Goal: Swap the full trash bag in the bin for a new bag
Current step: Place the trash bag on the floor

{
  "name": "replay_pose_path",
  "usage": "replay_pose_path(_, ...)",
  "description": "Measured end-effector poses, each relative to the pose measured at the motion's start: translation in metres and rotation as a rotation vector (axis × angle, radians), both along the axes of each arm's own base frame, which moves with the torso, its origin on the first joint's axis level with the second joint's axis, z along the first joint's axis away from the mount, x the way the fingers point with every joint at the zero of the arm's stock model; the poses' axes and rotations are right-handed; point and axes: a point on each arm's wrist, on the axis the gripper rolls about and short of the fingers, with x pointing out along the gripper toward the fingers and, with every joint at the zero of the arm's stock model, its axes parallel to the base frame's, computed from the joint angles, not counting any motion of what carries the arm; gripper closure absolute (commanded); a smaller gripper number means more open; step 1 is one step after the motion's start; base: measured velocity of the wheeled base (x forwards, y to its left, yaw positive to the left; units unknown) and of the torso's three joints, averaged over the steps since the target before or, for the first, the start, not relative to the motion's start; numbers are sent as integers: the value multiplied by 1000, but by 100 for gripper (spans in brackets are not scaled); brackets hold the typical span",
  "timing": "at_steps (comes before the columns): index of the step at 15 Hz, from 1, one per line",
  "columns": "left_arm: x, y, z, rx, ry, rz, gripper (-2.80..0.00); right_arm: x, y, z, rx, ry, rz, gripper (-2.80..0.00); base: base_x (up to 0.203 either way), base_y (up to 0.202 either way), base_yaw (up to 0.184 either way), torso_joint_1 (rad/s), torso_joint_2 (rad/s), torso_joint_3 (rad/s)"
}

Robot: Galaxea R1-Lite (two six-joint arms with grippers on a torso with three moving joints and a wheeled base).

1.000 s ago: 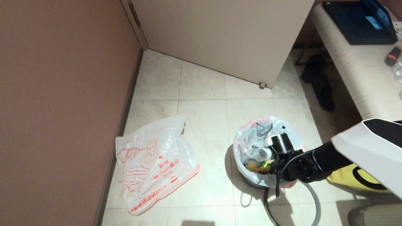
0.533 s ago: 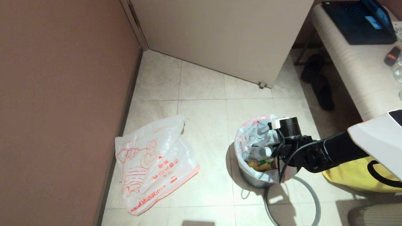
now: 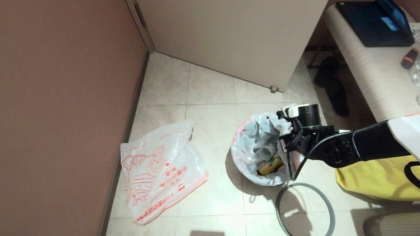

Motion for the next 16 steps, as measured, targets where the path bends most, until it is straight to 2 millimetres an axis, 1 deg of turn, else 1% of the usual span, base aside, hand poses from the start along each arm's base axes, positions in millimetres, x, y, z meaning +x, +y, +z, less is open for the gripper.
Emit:
replay_pose_path(1, 0, 0, 0, 0, 0, 0, 0, 6, -3, 0, -16, 4, 2, 0, 0, 0, 0, 0, 0, 0)
replay_pose_path(2, 0, 0, 0, 0, 0, 0, 0, 12, -7, -5, -39, 20, 0, 0, 0, 0, 0, 0, 0, 0)
replay_pose_path(4, 0, 0, 0, 0, 0, 0, 0, 31, -18, -22, -127, 52, -2, 0, 0, 0, 0, 0, 0, 0)
replay_pose_path(6, 0, 0, 0, 0, 0, 0, 0, 47, -23, -36, -160, 58, -2, 0, 0, 0, 0, 0, 0, 0)
replay_pose_path(10, 0, 0, 0, 0, 0, 0, 0, 60, -11, -74, -166, 107, 41, 0, 0, 0, 0, 0, 0, 0)
replay_pose_path(12, 0, 0, 0, 0, 0, 1, 0, 66, -4, -89, -171, 121, 52, 0, 0, 0, 0, 0, 0, 0)
replay_pose_path(14, 0, 0, 0, 0, 0, 0, 0, 69, 1, -94, -166, 121, 58, 0, 0, 0, 0, 0, 0, 0)
replay_pose_path(16, 0, 0, 0, 0, 0, 0, 0, 65, 9, -85, -155, 112, 71, 0, 0, 0, 0, 0, 0, 0)
